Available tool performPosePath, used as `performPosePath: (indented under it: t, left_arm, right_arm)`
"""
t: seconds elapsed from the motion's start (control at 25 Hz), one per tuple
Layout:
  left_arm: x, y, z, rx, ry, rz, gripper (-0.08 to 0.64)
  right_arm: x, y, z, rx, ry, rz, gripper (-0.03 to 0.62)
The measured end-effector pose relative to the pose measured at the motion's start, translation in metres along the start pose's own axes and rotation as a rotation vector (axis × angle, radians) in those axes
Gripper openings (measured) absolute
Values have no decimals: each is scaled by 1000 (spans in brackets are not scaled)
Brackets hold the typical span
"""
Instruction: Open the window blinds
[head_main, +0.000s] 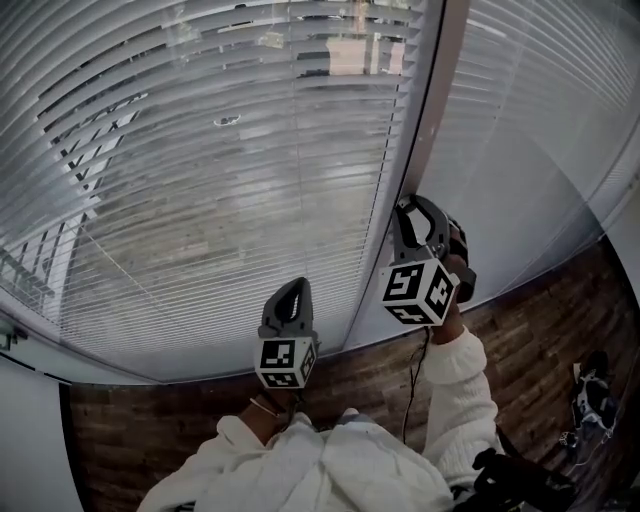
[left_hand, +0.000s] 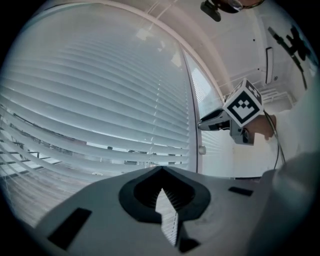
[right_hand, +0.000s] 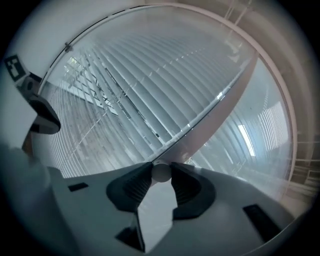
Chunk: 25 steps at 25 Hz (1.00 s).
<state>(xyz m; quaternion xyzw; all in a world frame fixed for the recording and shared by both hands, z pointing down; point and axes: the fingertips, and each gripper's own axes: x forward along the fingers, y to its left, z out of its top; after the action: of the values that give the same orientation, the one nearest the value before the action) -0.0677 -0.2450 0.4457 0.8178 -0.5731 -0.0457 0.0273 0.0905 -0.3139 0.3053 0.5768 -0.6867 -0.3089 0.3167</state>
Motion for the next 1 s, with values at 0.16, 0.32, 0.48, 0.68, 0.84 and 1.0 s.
performPosePath:
  t: [0.16, 0.32, 0.48, 0.68, 0.84, 1.0]
  left_arm:
    - [2, 0, 2, 3, -6, 4, -3]
    - [2, 2, 3, 3, -9, 9, -3]
    - [2, 4, 4, 2, -13, 17, -3]
    - [3, 5, 4, 5, -14, 21, -3]
    - [5, 5, 4, 6, -14, 23, -3]
    - [7, 4, 2, 11, -12, 26, -3]
  right_arm:
    - [0, 2, -1, -72, -1, -11, 130]
    - [0, 3, -1, -160, -2, -19, 130]
    - [0, 4, -1, -222, -4, -20, 130]
    - [-1, 7, -1, -352, -7, -24, 130]
    - [-2, 8, -1, -448, -15, -27, 130]
    - [-3, 10, -2, -546, -15, -36, 130]
